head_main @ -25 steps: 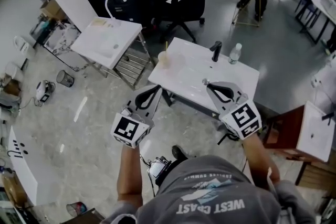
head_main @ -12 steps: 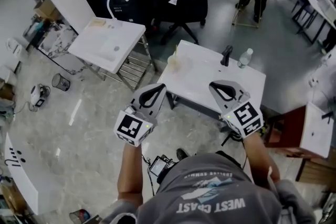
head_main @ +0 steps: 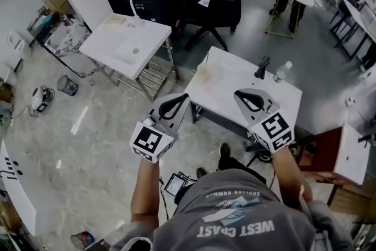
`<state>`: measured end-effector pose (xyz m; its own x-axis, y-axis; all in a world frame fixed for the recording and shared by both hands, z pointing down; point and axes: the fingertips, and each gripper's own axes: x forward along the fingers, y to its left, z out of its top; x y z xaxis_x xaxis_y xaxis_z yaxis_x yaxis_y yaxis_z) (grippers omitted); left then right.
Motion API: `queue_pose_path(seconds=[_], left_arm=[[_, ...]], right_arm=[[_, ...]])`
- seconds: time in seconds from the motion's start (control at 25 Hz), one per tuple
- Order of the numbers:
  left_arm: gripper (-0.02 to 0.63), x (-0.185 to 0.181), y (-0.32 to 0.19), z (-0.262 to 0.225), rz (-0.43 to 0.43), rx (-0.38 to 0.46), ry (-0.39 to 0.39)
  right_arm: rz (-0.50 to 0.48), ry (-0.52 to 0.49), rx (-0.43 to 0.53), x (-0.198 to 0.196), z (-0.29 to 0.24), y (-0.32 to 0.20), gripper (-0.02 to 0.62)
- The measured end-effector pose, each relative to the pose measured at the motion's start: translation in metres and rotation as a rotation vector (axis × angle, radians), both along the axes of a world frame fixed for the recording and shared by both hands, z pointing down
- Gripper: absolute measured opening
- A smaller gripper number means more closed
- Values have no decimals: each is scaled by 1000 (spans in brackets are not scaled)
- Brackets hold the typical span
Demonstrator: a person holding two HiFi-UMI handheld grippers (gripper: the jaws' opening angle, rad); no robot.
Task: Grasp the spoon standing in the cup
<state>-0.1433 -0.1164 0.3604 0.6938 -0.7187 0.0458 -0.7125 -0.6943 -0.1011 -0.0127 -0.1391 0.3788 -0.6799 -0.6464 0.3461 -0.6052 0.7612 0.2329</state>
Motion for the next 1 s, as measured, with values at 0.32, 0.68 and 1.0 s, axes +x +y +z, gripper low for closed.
queue_pose_path(seconds=[0.32, 0.68, 1.0], left_arm=[[2, -5, -18, 6, -31, -15, -27], [2, -17, -60, 25, -79, -88, -48], [2, -19, -106, 37, -126, -128, -51]], right_arm=[[-41, -30, -32, -11, 11, -33, 32], [-98, -55, -85, -33, 34, -90, 34], [-142, -58, -128, -41, 52, -144, 32]])
